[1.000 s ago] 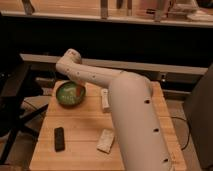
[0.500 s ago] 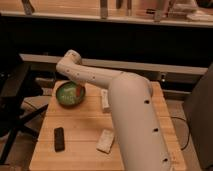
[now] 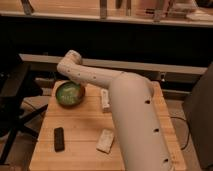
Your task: Place the pepper in the ceramic bowl
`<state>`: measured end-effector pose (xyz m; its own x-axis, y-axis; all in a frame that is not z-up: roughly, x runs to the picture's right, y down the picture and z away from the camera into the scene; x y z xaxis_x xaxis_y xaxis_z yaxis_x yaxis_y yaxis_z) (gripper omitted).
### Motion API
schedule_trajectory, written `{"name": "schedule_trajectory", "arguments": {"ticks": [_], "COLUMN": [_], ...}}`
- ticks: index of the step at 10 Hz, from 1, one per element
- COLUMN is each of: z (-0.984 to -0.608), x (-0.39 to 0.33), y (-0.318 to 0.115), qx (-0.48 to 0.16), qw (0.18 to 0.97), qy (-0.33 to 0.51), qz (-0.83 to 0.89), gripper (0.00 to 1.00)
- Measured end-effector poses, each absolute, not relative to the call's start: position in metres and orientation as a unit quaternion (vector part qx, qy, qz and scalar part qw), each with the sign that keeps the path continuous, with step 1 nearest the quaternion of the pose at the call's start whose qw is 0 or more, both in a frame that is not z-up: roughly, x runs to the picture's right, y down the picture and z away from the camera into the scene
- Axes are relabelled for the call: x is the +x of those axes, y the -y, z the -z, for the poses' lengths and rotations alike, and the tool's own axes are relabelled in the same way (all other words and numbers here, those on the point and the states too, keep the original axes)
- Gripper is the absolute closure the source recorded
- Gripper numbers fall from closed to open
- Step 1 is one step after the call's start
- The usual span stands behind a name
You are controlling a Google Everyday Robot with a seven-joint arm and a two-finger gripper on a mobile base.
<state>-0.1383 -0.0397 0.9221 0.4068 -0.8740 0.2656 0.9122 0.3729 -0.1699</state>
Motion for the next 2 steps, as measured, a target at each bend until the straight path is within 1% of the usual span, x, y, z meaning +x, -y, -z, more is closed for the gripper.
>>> {"name": "schedule_trajectory", "arguments": {"ticks": [2], "z": [-0.9231], "x": [-0.1403], "y": [0.0399], "qx": [-0.143], "qw": [0.825], "qy": [0.065], "qz": [0.542], "gripper": [0.2]}}
